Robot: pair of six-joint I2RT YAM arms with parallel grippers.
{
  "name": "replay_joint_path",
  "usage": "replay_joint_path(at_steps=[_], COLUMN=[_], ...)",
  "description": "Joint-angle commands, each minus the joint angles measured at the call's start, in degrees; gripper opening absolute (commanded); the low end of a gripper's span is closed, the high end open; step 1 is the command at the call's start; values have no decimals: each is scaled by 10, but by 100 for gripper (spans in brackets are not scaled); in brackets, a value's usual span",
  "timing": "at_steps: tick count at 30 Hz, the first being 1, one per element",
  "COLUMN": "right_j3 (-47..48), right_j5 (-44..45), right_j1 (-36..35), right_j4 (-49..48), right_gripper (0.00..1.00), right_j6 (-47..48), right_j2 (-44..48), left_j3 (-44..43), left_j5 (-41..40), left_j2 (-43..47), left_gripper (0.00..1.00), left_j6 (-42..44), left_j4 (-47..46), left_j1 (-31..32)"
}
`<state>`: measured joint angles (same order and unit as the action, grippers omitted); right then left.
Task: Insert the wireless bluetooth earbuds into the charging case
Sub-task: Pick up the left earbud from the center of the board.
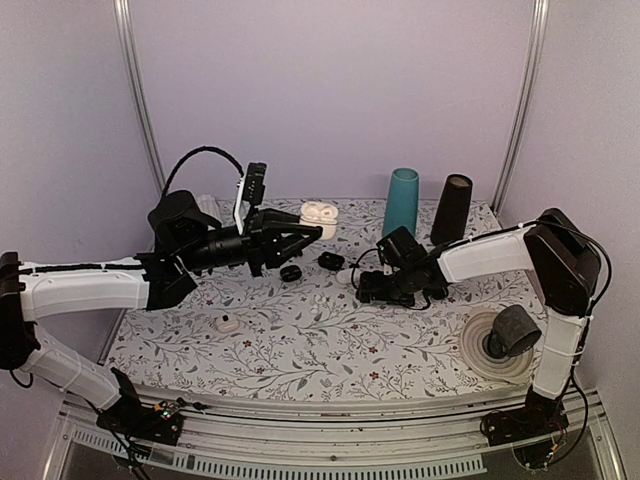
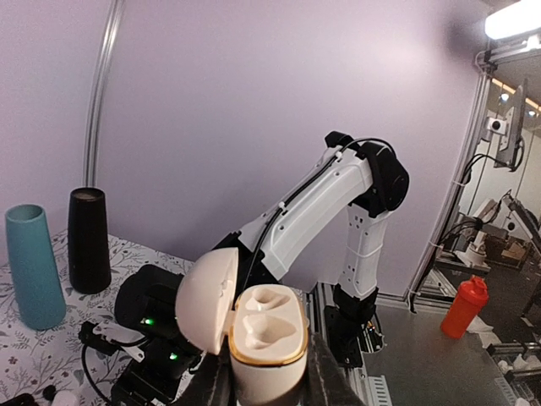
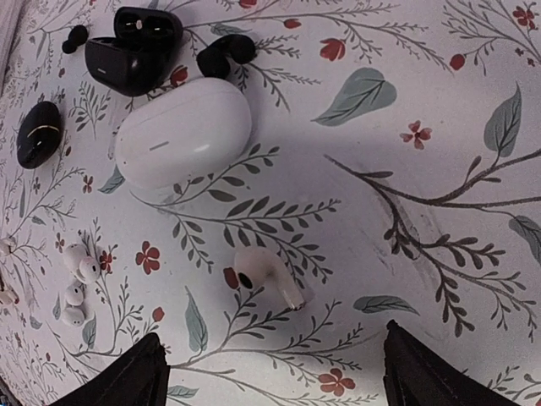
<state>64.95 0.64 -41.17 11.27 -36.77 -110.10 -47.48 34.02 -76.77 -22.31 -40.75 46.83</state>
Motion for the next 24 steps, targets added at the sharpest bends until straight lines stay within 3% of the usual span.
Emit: replay_joint_path(at_steps=[1, 4, 7, 16, 24], right_j3=[-8, 17, 38, 93, 129], right_j5=[-5, 1, 7, 11, 18], right_j1=[7, 7, 6, 6, 6], right_j4=[68, 79, 89, 114, 143], right_gripper=[86, 74, 68, 68, 57], right_j6=[-20, -10, 3, 83, 132], right_j2=[-33, -51, -61, -83, -115], left_j3=[3, 0, -2, -2, -6], left_j5=[-3, -2, 0, -4, -4], left_j2=[13, 11, 11, 18, 16], left_gripper=[0, 0, 0, 0, 0], left_j6=[2, 1, 0, 0, -5], left_j4=[2, 0, 1, 8, 6], left_j1=[-8, -8, -8, -8, -8])
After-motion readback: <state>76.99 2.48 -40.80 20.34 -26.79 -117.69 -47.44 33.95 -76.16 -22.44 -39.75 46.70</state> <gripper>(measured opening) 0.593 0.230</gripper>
